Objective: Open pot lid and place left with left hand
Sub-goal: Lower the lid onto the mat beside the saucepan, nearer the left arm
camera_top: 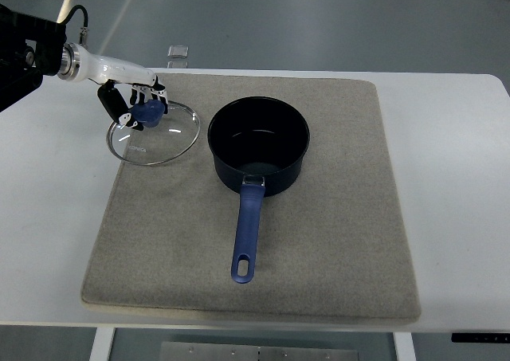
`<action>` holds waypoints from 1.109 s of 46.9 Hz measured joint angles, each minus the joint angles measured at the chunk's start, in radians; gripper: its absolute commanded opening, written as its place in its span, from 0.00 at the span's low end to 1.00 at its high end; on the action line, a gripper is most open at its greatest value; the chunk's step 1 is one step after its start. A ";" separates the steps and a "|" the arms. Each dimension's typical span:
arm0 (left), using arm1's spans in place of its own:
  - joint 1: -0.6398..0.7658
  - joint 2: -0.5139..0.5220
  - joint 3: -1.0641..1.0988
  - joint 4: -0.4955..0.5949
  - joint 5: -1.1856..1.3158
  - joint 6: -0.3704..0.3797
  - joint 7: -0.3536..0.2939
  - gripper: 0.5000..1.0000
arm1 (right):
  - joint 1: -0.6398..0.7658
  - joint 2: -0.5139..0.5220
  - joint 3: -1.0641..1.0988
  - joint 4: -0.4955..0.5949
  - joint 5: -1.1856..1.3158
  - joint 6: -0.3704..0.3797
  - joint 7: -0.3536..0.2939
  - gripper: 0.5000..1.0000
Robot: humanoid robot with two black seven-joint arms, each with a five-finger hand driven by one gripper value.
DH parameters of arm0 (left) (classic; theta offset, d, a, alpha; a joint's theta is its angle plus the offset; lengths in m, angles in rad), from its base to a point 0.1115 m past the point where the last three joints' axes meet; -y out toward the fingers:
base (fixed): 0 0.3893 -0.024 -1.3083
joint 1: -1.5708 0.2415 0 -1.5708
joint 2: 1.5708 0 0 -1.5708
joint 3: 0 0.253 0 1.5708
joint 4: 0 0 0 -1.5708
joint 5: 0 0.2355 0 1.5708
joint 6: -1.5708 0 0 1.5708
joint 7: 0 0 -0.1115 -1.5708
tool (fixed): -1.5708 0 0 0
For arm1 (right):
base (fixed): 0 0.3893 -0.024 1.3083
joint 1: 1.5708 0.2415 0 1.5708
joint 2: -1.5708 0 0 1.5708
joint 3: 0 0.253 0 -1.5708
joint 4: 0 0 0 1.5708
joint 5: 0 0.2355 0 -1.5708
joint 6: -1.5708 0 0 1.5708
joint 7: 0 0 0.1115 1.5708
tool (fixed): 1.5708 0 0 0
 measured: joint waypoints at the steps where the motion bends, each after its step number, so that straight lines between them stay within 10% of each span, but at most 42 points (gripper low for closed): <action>1: 0.000 0.000 0.000 0.001 0.000 0.000 0.000 0.00 | 0.000 0.000 0.000 0.000 0.000 0.000 0.000 0.83; 35: 0.037 -0.088 0.000 0.068 -0.007 0.039 0.000 0.00 | 0.000 0.000 0.000 0.000 0.000 0.000 0.000 0.83; 52: 0.053 -0.088 -0.009 0.052 -0.035 0.066 0.000 0.63 | 0.000 0.000 0.000 0.000 0.000 0.000 0.000 0.83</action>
